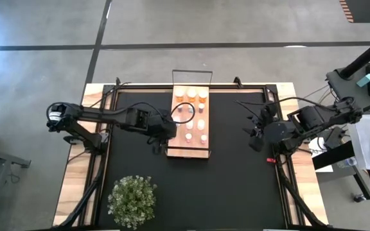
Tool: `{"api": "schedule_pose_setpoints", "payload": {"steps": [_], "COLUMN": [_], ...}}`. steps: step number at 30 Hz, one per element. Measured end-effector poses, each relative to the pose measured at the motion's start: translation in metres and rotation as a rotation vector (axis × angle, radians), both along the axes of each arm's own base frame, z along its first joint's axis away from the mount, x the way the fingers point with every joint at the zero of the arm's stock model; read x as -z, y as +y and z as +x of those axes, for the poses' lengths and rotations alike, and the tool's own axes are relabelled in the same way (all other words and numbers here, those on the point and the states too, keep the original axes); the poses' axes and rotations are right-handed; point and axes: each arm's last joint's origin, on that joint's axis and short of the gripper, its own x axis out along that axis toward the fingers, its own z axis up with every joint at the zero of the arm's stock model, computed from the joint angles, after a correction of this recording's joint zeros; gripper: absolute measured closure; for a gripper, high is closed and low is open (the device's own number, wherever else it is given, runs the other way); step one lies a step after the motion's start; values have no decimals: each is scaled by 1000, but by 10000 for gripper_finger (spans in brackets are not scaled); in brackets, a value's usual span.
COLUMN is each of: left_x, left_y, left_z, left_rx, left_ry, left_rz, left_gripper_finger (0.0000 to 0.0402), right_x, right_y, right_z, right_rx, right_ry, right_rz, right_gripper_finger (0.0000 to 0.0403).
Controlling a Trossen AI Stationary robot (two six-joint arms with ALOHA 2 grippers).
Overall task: Pick and place medicine bottles onto shelf by color
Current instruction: Put the pink pill bottle aligned with the other pink pill bottles on the shelf
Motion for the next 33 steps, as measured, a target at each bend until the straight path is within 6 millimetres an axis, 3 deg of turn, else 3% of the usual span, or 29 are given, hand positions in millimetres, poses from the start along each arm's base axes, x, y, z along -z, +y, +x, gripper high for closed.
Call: {"api": "schedule_pose_setpoints", "payload": {"steps": [9, 21, 33], "left_x": [1, 5, 36], "left_y": [15, 38, 44], "left_z": [-1, -3, 15], "left_rx": [207, 345, 491], "left_ry": [53, 57, 158], "left_rz": [139, 99, 118], "left_gripper_finger": [301, 301, 301], "right_x": [11, 17, 18], "right_y": [2, 2, -2], "right_z": [7, 7, 3], "right_rx": [-1, -1, 63], "right_ry": [-19, -18, -58], "right_rz": [7, 4, -74], "right_gripper_finger": [174, 174, 174]}}
